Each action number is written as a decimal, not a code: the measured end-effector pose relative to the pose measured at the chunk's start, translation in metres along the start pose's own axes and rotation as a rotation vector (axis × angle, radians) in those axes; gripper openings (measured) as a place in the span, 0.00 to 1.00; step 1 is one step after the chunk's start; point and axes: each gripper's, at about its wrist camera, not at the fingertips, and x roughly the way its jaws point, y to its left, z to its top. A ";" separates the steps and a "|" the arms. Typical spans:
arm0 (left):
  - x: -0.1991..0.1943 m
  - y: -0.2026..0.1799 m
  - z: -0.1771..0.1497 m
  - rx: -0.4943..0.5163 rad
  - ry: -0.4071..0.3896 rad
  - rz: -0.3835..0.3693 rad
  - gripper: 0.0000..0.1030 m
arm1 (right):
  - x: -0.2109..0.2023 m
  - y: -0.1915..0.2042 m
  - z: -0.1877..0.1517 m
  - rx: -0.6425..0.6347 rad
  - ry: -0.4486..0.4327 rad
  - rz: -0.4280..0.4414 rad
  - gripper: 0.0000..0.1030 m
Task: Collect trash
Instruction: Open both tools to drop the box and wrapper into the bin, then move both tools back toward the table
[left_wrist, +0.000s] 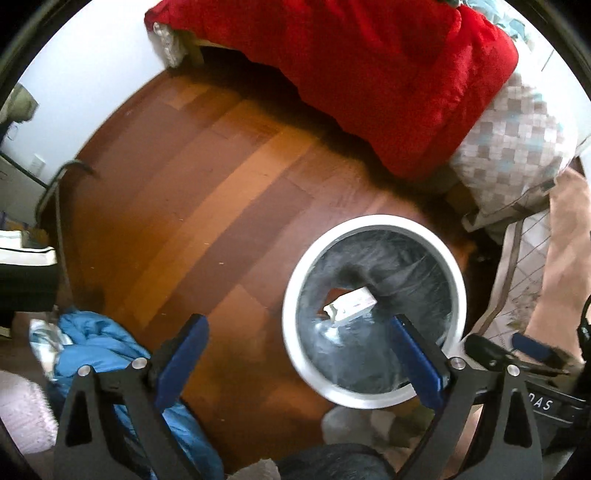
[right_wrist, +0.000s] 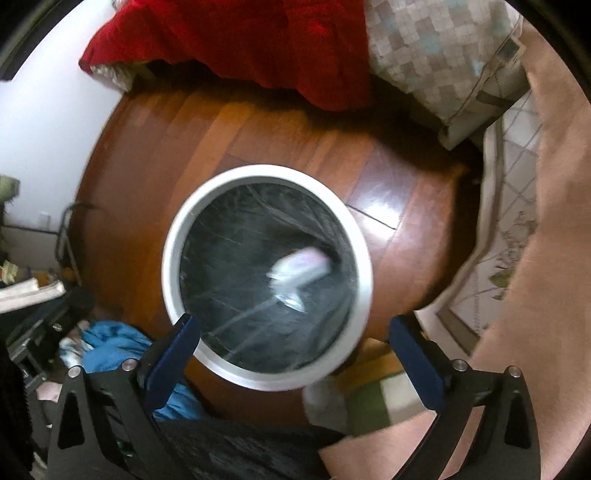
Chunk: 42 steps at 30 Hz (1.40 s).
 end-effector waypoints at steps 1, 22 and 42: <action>-0.003 0.000 -0.003 0.004 -0.005 0.011 0.96 | -0.002 0.001 -0.002 -0.012 0.000 -0.026 1.00; -0.095 -0.013 -0.042 0.054 -0.126 -0.012 0.96 | -0.103 0.008 -0.064 -0.069 -0.129 -0.108 1.00; -0.209 -0.179 -0.100 0.263 -0.299 -0.163 0.96 | -0.313 -0.171 -0.188 0.282 -0.430 0.047 1.00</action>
